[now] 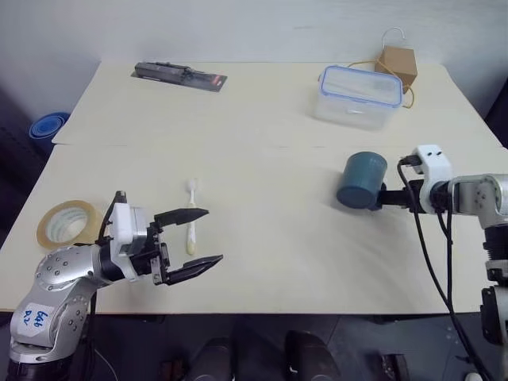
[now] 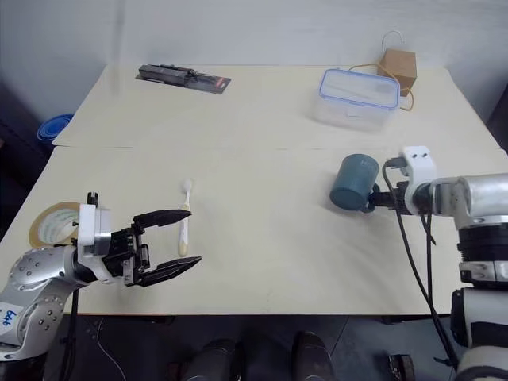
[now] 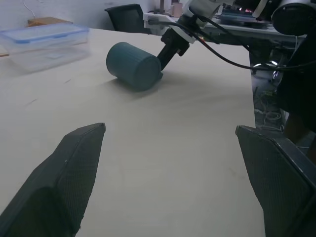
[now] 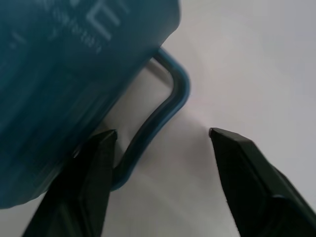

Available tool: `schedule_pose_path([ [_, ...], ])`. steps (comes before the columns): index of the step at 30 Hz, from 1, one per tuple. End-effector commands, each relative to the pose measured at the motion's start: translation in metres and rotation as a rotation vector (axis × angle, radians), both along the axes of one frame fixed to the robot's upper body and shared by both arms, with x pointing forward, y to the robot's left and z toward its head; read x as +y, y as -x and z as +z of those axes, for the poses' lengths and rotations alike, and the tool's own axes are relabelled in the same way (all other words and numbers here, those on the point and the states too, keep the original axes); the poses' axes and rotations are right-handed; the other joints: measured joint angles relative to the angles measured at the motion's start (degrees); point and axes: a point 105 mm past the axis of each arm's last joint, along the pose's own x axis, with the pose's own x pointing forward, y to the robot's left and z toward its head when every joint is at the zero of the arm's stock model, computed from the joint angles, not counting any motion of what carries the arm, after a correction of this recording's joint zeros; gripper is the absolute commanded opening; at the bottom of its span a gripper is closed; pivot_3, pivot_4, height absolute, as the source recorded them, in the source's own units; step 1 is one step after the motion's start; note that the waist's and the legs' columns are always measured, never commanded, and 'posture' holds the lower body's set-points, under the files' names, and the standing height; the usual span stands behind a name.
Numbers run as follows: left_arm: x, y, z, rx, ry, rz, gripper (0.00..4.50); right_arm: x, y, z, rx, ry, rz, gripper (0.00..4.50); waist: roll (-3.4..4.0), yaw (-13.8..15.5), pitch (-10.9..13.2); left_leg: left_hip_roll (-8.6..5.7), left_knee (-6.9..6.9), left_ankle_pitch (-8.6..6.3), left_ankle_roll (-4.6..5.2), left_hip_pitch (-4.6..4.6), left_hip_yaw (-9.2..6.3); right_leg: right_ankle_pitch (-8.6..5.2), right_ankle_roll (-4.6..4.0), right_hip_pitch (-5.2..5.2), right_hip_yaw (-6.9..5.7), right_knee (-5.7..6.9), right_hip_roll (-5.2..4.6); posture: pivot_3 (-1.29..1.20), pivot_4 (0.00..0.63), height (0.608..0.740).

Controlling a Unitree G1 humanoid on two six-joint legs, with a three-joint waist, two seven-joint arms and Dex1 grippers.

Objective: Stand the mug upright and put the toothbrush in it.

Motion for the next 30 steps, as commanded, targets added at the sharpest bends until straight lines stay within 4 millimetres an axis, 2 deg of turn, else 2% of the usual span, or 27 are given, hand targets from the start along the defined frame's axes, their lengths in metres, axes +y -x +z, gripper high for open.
schedule_pose_path([
  [1,-0.006,0.006,0.007,-0.048,0.008,-0.031,4.5,0.003,-0.006,0.002,0.003,-0.024,0.0,1.69,-0.01,0.0,0.0,-0.01,0.01,0.0,0.0,0.0,0.01,0.0,0.01,0.0,0.0,0.0,0.0,0.0,0.15,0.74],
  [6,-0.003,0.006,0.006,-0.047,0.007,-0.02,4.5,0.015,-0.01,0.006,-0.026,-0.093,0.063,0.03,-0.01,0.0,0.0,0.01,0.01,0.0,0.0,0.0,0.0,0.0,0.01,0.0,-0.01,0.0,0.03,0.0,0.15,0.74],
  [7,-0.001,0.006,0.006,-0.048,0.009,-0.01,4.5,0.022,-0.012,0.01,-0.065,-0.119,0.104,0.03,-0.07,0.0,0.0,0.01,0.01,0.0,0.0,0.01,0.0,0.0,0.01,0.01,-0.01,0.0,0.02,0.0,0.15,0.74],
  [9,0.007,0.004,0.005,-0.046,0.025,0.034,4.5,0.057,-0.018,0.029,-0.254,-0.19,0.298,0.03,-0.15,-0.1,-0.1,0.05,0.02,-0.01,-0.01,0.03,-0.02,0.0,0.01,0.04,-0.02,-0.01,0.07,0.0,0.15,0.74],
  [11,0.014,0.003,0.005,-0.041,0.038,0.077,4.5,0.09,-0.018,0.052,-0.524,-0.23,0.478,0.03,-0.11,-0.5,0.0,0.11,-0.02,-0.01,-0.06,0.04,0.03,0.01,0.02,0.02,0.02,-0.04,0.14,0.0,0.15,0.74],
  [13,0.02,0.004,0.002,-0.031,0.041,0.113,4.5,0.116,-0.019,0.059,-0.705,-0.278,0.523,0.03,-0.05,-0.9,0.0,0.16,-0.07,0.01,-0.14,0.04,0.07,0.01,0.03,-0.09,0.06,-0.02,0.21,0.0,0.15,0.74],
  [16,0.025,0.004,0.0,-0.019,0.045,0.142,4.5,0.145,-0.017,0.048,-0.841,-0.335,0.563,0.03,-0.04,-1.2,0.0,0.14,-0.1,0.02,-0.18,0.0,0.1,0.01,0.02,-0.25,0.13,0.15,0.2,0.0,0.15,0.74],
  [20,0.028,0.003,0.0,-0.028,0.048,0.164,4.5,0.175,-0.015,0.017,-0.913,-0.277,0.633,0.03,-0.05,-0.4,0.0,0.0,-0.03,0.03,-0.13,-0.04,-0.05,0.01,0.02,-0.22,0.14,0.18,0.12,0.0,0.15,0.74],
  [23,0.029,0.001,0.003,-0.046,0.047,0.177,4.5,0.188,-0.018,-0.007,-0.944,-0.213,0.643,0.03,-0.08,-0.8,0.0,0.0,-0.03,0.03,-0.11,-0.02,-0.02,0.01,0.02,-0.21,0.18,0.18,0.12,0.0,0.15,0.74],
  [25,0.03,0.001,0.004,-0.05,0.046,0.187,4.5,0.189,-0.019,-0.012,-0.96,-0.19,0.652,0.03,-0.05,-1.3,0.0,0.0,-0.04,0.04,-0.13,-0.01,-0.03,0.01,0.01,-0.23,0.18,0.24,0.13,0.0,0.15,0.74],
  [29,0.04,0.002,0.001,-0.047,0.032,0.24,4.5,0.176,-0.018,-0.01,-0.996,-0.148,0.684,0.96,-0.06,-1.7,0.0,0.03,-0.05,0.04,-0.13,0.02,-0.04,0.0,0.0,-0.22,0.19,0.24,0.15,0.0,0.15,0.74],
  [30,0.041,0.002,0.001,-0.047,0.035,0.253,4.5,0.172,-0.018,-0.008,-1.002,-0.146,0.685,1.34,-0.06,-1.7,0.0,0.04,-0.06,0.04,-0.13,0.03,-0.04,0.0,0.0,-0.22,0.19,0.24,0.14,0.0,0.15,0.74],
])
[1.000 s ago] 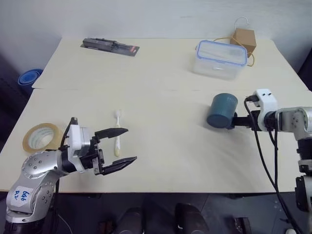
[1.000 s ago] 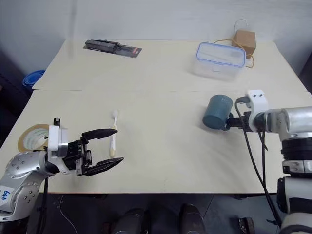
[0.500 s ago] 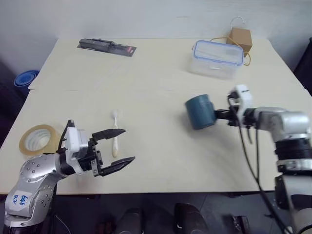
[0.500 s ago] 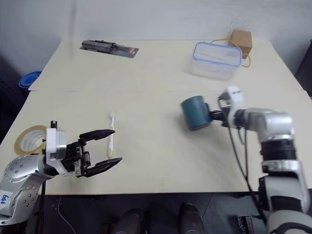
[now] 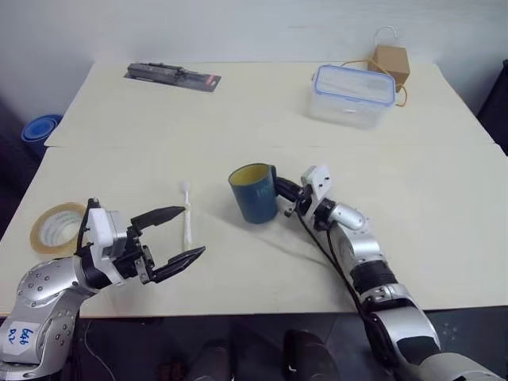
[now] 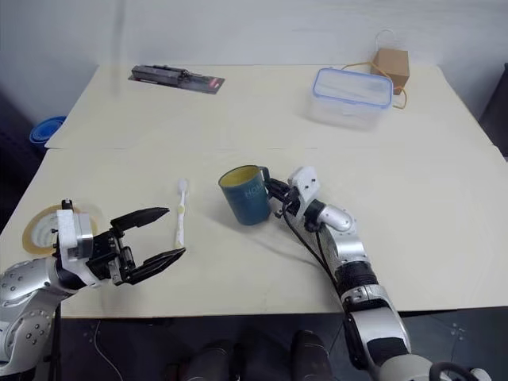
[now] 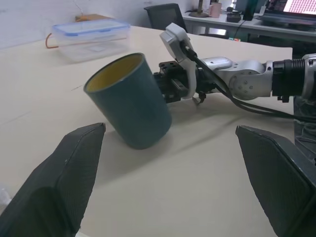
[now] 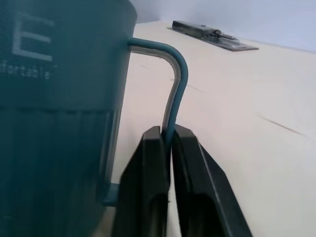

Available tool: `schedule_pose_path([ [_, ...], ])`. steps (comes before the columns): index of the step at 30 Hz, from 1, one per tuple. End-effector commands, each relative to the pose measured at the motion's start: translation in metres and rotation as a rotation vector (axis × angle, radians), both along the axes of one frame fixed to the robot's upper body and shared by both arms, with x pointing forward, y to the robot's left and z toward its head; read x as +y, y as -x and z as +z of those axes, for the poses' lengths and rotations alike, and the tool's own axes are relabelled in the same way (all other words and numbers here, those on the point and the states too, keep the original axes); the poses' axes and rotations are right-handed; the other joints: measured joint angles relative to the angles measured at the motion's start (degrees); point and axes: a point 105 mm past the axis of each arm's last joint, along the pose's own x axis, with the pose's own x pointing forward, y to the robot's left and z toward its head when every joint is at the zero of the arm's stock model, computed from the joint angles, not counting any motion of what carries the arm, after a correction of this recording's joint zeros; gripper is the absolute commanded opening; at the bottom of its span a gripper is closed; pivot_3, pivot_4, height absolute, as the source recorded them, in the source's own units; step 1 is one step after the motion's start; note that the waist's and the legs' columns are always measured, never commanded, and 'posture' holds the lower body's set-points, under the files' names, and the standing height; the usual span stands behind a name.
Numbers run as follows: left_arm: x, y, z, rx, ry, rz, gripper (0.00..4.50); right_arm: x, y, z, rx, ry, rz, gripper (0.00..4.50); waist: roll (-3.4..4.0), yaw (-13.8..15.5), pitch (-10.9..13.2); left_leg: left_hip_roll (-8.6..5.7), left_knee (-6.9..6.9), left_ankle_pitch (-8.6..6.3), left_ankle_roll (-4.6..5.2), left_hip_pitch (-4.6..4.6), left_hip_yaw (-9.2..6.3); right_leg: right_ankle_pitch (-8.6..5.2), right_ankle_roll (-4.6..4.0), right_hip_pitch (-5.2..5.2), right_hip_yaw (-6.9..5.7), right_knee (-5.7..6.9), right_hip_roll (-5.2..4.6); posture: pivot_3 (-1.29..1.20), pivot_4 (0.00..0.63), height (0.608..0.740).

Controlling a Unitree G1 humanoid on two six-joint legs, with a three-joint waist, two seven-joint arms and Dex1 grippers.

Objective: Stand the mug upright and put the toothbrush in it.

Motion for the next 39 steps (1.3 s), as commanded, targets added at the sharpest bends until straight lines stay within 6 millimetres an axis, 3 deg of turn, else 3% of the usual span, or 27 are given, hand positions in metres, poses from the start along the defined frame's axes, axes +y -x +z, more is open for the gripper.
schedule_pose_path([
  [1,0.007,0.002,0.007,-0.042,-0.002,0.043,4.5,-0.015,0.0,0.014,-0.07,0.009,-0.002,1.65,0.0,0.1,0.0,0.01,0.0,0.0,0.0,0.0,0.0,0.0,0.0,0.0,-0.01,0.0,0.0,0.0,0.15,0.74],
  [6,0.026,0.005,-0.002,-0.026,-0.01,0.151,4.5,-0.043,0.007,0.024,-0.097,0.074,0.018,3.13,0.01,0.1,0.0,0.01,0.0,0.0,0.0,0.0,0.0,0.0,0.0,0.01,0.0,-0.02,-0.06,0.0,0.15,0.74],
  [10,0.054,0.016,-0.02,0.041,-0.002,0.303,4.5,-0.08,0.026,0.029,-0.126,0.183,0.064,4.38,0.01,0.3,0.0,0.0,-0.02,-0.02,0.03,-0.01,-0.01,0.0,0.0,0.04,-0.04,-0.1,-0.11,0.0,0.15,0.74],
  [16,0.104,0.032,-0.039,0.187,-0.011,0.63,4.5,-0.123,0.075,0.035,-0.151,0.122,0.2,4.45,-0.02,0.6,0.0,0.05,-0.03,-0.05,0.08,0.08,-0.11,0.0,0.0,0.38,-0.26,-0.42,-0.15,0.0,0.15,0.74],
  [21,0.127,0.039,-0.057,0.343,-0.081,0.796,4.5,-0.123,0.107,0.037,-0.162,0.062,0.291,4.45,-0.02,0.7,0.0,0.07,-0.04,-0.1,0.09,0.17,-0.13,0.0,0.01,0.47,-0.22,-0.43,-0.3,0.0,0.15,0.74],
  [27,0.092,-0.002,-0.033,0.51,-0.002,0.758,4.5,-0.096,0.135,0.042,-0.318,-0.004,0.374,4.45,-0.01,2.0,0.0,0.14,-0.02,-0.12,-0.09,0.24,-0.24,0.0,0.0,0.47,0.28,-0.36,-0.37,0.0,0.15,0.74],
  [29,0.083,-0.013,-0.028,0.559,-0.052,0.756,4.5,-0.094,0.137,0.04,-0.308,-0.003,0.392,4.45,0.02,2.4,0.0,0.02,0.0,-0.11,-0.07,0.25,-0.31,0.0,0.0,0.45,0.33,-0.19,-0.39,0.0,0.15,0.74],
  [34,0.036,-0.056,-0.002,0.618,0.039,0.637,4.5,-0.092,0.135,0.041,-0.301,-0.008,0.375,4.45,-0.03,2.3,0.0,-0.12,0.02,-0.13,-0.01,0.26,-0.31,0.0,0.0,0.4,0.34,-0.08,-0.22,0.0,0.15,0.74],
  [36,0.027,-0.068,-0.004,0.653,0.007,0.651,4.5,-0.089,0.135,0.042,-0.304,-0.012,0.371,4.45,-0.06,2.1,0.0,-0.13,0.04,-0.12,0.0,0.23,-0.27,0.0,0.0,0.38,0.16,-0.05,-0.12,0.0,0.15,0.74],
  [39,0.02,-0.084,-0.021,0.724,-0.081,0.706,4.5,-0.083,0.137,0.043,-0.308,-0.02,0.373,4.45,-0.05,1.5,0.0,-0.1,-0.03,-0.11,-0.02,0.31,-0.11,0.0,0.0,0.37,0.04,-0.03,-0.01,0.0,0.15,0.74],
])
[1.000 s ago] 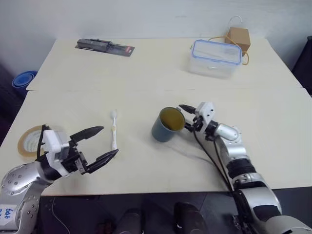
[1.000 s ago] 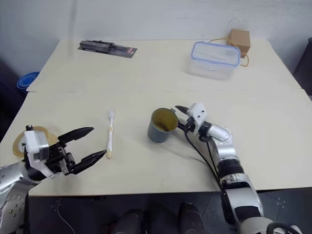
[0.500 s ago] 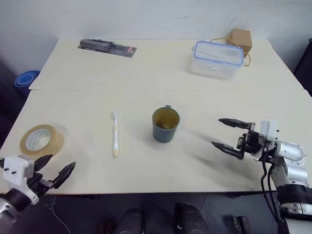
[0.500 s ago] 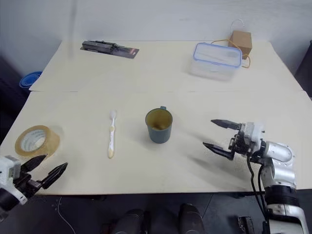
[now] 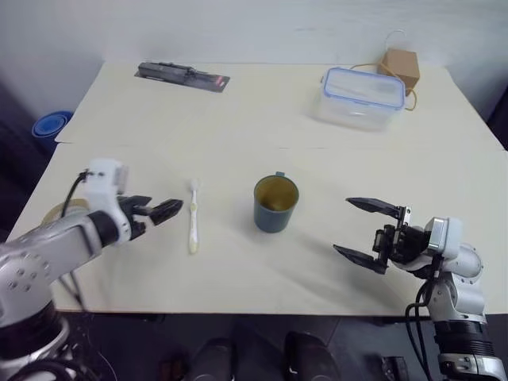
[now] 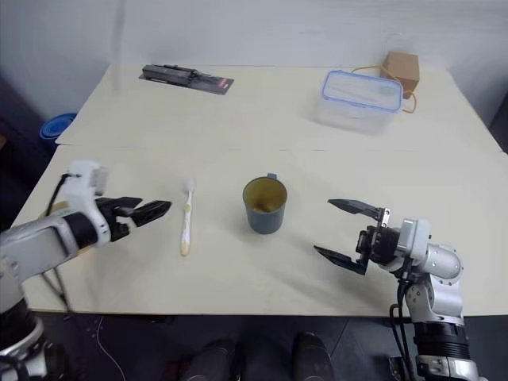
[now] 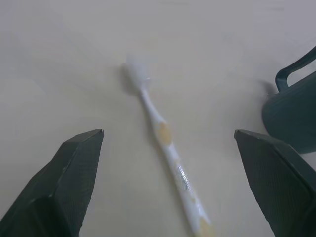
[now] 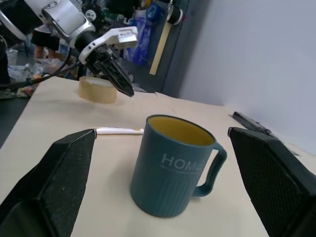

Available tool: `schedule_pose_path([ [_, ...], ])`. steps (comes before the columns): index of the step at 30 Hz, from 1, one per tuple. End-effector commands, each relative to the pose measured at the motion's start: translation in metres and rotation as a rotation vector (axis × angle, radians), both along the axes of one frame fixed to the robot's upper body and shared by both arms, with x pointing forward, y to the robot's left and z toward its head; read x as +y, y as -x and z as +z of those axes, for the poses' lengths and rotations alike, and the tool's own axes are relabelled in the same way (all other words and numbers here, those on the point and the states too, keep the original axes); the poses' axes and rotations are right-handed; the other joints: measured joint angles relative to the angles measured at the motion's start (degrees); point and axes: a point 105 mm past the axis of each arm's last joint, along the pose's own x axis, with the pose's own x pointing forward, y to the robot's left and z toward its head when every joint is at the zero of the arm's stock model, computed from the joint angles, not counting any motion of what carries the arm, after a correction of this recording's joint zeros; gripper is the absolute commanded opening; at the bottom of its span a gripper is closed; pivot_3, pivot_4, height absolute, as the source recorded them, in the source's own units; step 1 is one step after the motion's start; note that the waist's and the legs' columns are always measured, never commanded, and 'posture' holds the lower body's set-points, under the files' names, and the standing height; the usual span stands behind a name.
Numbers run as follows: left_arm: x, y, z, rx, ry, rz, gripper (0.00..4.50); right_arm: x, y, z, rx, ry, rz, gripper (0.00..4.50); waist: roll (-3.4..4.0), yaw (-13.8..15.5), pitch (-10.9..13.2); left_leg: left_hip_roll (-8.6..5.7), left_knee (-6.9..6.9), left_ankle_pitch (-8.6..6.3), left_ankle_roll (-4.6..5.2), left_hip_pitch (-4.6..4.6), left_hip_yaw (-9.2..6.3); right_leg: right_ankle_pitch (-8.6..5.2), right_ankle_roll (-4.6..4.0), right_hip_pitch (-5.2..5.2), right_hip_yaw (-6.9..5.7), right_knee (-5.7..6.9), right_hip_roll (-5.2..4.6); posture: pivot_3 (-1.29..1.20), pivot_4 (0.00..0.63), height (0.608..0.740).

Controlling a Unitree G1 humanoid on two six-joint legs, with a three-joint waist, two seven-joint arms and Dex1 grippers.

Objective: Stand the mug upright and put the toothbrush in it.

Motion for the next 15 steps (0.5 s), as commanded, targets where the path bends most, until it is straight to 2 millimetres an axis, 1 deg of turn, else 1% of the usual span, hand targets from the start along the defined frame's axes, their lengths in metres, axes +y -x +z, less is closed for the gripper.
schedule_pose_path([
  [1,0.0,-0.013,-0.026,0.129,-0.102,0.061,4.5,0.006,0.005,0.008,-0.033,-0.014,0.001,4.45,0.0,-0.1,0.0,0.04,-0.01,0.01,-0.03,0.03,0.04,0.0,0.0,0.0,0.02,0.0,0.07,0.0,0.15,0.74],
  [3,-0.002,-0.017,-0.035,0.168,-0.145,0.061,4.5,0.007,0.004,0.011,-0.038,-0.025,-0.008,4.45,0.0,-0.1,0.0,0.08,-0.02,0.03,-0.14,0.03,0.15,0.0,0.0,-0.04,0.12,-0.09,0.26,0.0,0.15,0.74],
  [6,-0.004,-0.024,-0.04,0.175,-0.175,0.067,4.5,0.006,0.005,0.013,-0.039,-0.039,-0.027,4.45,-0.01,0.2,0.0,0.24,0.02,0.04,-0.29,0.04,0.11,-0.01,-0.01,-0.04,0.21,-0.09,0.48,0.0,0.15,0.74],
  [7,-0.007,-0.025,-0.041,0.182,-0.166,0.057,4.11,0.006,0.005,0.013,-0.035,-0.044,-0.031,4.5,-0.01,0.3,0.0,0.29,0.02,0.07,-0.33,0.04,0.12,-0.01,-0.01,-0.04,0.25,-0.11,0.49,0.0,0.15,0.74],
  [10,-0.03,-0.023,-0.054,0.244,-0.084,-0.038,3.32,0.004,0.006,0.014,0.009,-0.054,-0.031,4.5,0.03,0.9,0.0,0.33,0.05,0.08,-0.34,0.05,0.1,-0.01,-0.01,-0.02,0.28,-0.07,0.47,0.0,0.15,0.74],
  [11,-0.034,-0.021,-0.057,0.258,-0.075,-0.06,2.99,0.003,0.006,0.013,0.015,-0.053,-0.033,4.5,0.03,1.2,0.0,0.32,0.06,0.07,-0.33,0.07,0.11,-0.01,-0.01,0.0,0.29,-0.07,0.46,0.0,0.15,0.74],
  [13,-0.035,-0.019,-0.062,0.273,-0.073,-0.076,2.39,0.002,0.006,0.013,0.023,-0.051,-0.047,4.5,0.03,1.5,0.0,0.3,0.07,0.07,-0.32,0.07,0.12,0.0,-0.01,0.0,0.31,-0.07,0.43,0.0,0.15,0.74],
  [15,-0.03,-0.019,-0.064,0.272,-0.086,-0.066,1.82,0.0,0.005,0.013,0.025,-0.056,-0.061,4.5,0.04,1.5,0.0,0.28,0.08,0.07,-0.31,0.07,0.12,0.0,-0.01,0.0,0.32,-0.07,0.43,0.0,0.15,0.74],
])
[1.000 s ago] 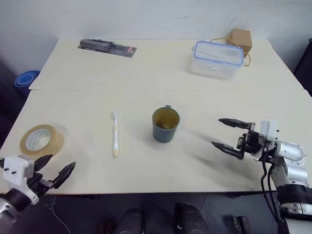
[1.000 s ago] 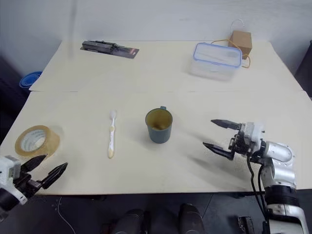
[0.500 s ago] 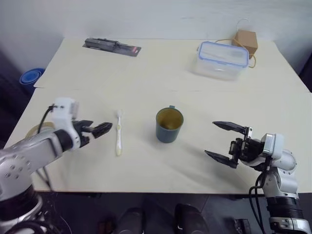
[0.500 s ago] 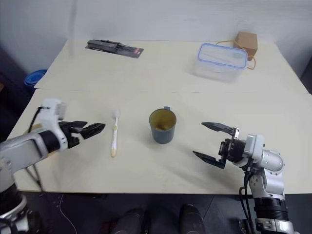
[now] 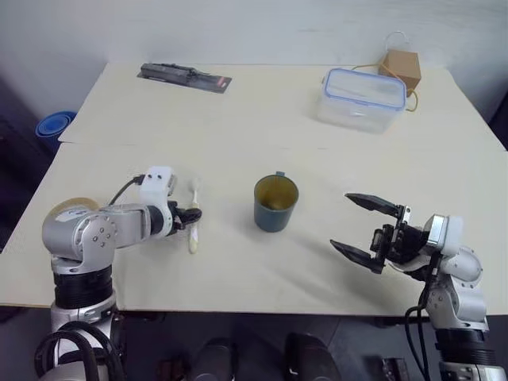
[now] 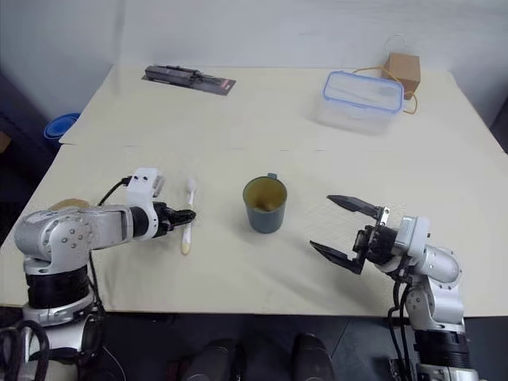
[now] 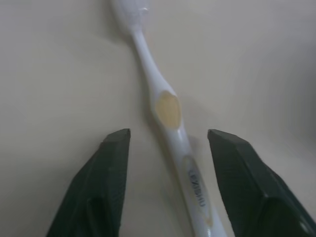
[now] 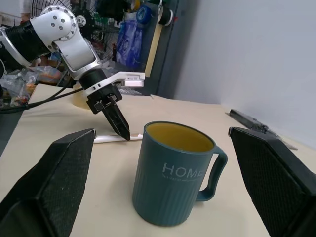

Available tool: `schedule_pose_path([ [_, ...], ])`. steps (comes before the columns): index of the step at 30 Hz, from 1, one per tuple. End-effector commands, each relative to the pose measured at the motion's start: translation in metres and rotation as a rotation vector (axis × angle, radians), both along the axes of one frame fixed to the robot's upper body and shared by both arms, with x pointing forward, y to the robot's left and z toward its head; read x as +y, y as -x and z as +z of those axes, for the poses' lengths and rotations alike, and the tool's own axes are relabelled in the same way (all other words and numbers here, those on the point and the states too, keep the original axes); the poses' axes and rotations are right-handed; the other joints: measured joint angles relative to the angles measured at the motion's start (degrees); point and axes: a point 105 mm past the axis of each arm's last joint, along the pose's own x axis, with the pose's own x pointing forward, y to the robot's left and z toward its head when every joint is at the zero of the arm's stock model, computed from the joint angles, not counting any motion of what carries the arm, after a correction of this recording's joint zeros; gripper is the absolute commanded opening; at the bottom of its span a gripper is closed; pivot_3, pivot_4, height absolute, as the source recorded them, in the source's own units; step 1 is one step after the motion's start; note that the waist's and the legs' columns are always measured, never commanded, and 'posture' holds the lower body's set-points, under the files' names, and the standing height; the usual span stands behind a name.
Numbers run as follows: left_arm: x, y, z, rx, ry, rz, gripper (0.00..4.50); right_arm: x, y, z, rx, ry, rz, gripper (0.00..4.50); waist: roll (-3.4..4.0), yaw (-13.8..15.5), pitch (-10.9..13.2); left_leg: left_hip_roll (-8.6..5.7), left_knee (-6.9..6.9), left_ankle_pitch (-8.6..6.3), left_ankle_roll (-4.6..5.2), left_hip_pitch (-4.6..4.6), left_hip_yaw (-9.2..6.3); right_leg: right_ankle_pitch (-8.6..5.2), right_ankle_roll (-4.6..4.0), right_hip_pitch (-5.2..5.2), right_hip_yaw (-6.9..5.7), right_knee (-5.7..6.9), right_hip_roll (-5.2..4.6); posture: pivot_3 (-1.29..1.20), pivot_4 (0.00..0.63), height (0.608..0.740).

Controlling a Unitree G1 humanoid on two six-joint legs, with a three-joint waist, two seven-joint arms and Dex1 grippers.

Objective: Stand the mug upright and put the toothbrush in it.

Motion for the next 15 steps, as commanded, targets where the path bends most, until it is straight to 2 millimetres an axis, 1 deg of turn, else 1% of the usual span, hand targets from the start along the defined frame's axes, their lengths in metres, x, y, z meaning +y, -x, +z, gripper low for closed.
schedule_pose_path([
  [1,0.004,0.004,-0.018,0.058,-0.003,-0.014,1.54,-0.004,0.003,0.009,-0.035,-0.011,-0.022,4.5,0.0,0.0,0.0,0.0,0.0,0.0,0.0,0.0,0.01,0.0,0.0,0.0,0.0,0.0,0.01,0.0,0.15,0.74],
  [2,0.01,0.001,-0.012,0.037,0.034,0.004,1.26,-0.004,0.003,0.009,-0.034,-0.009,-0.026,4.5,0.01,-0.1,0.0,0.01,0.0,0.0,0.0,0.01,0.01,0.0,0.0,0.0,0.0,0.0,0.02,0.0,0.15,0.74],
  [3,0.016,-0.004,-0.001,-0.019,0.076,0.006,0.88,-0.005,0.003,0.007,-0.026,-0.004,-0.029,4.5,0.01,-0.1,0.0,0.01,-0.01,0.0,0.0,0.02,0.02,0.0,0.0,0.0,0.01,0.0,0.03,0.0,0.15,0.74],
  [4,0.018,-0.007,0.012,-0.072,0.139,-0.011,0.62,-0.007,0.003,0.006,-0.02,0.001,-0.034,4.5,0.0,-0.1,0.0,0.02,-0.01,0.0,-0.01,0.02,0.02,0.0,0.0,0.0,0.0,0.0,0.04,0.0,0.15,0.74],
  [5,0.017,-0.007,0.028,-0.131,0.22,-0.059,0.31,-0.009,0.002,0.004,-0.011,0.007,-0.042,4.5,0.0,-0.1,0.0,0.01,0.0,0.0,-0.01,0.0,0.04,0.0,0.0,-0.01,0.0,-0.03,0.08,0.0,0.15,0.74],
  [6,0.016,-0.004,0.043,-0.178,0.288,-0.117,0.13,-0.012,0.002,0.003,-0.006,0.014,-0.051,4.5,-0.03,-0.2,0.0,0.02,0.0,0.0,-0.01,-0.02,0.05,0.0,0.0,-0.03,0.0,-0.03,0.1,0.0,0.15,0.74],
  [8,0.012,0.002,0.072,-0.307,0.401,-0.236,0.12,-0.018,0.002,0.002,-0.001,0.018,-0.077,4.5,-0.09,-0.2,0.1,0.07,0.01,0.0,-0.01,-0.1,0.05,0.0,0.0,-0.11,-0.01,-0.04,0.11,0.0,0.15,0.74],
  [9,0.011,0.005,0.081,-0.35,0.429,-0.273,0.12,-0.02,0.002,0.002,0.0,0.018,-0.086,4.5,-0.09,-0.1,0.1,0.12,0.01,0.0,-0.01,-0.11,0.04,0.0,0.0,-0.12,-0.02,-0.05,0.1,0.0,0.15,0.74],
  [10,0.013,0.006,0.086,-0.388,0.42,-0.298,0.12,-0.024,0.003,0.001,0.001,0.017,-0.104,4.5,-0.09,-0.1,0.1,0.11,0.01,0.0,-0.01,-0.11,0.04,0.0,0.0,-0.12,-0.03,-0.05,0.08,0.0,0.15,0.74],
  [12,0.012,0.008,0.101,-0.524,0.403,-0.376,0.12,-0.032,0.007,0.0,0.006,0.013,-0.146,4.5,-0.09,0.0,0.1,0.1,-0.01,0.0,-0.01,-0.11,0.03,0.0,0.0,-0.1,-0.05,-0.1,0.08,0.0,0.15,0.74],
  [14,0.002,0.015,0.121,-0.71,0.428,-0.497,0.12,-0.038,0.012,0.0,0.004,0.004,-0.185,4.5,-0.09,0.1,0.1,0.09,-0.02,0.0,-0.01,-0.12,0.02,0.0,0.0,-0.07,-0.07,-0.12,0.08,0.0,0.15,0.74],
  [15,-0.005,0.018,0.13,-0.793,0.484,-0.542,0.12,-0.041,0.015,0.0,-0.002,-0.002,-0.21,4.5,-0.09,0.2,0.1,0.09,-0.02,-0.01,0.0,-0.12,0.04,0.0,0.0,-0.06,-0.07,-0.16,0.07,0.0,0.15,0.74],
])
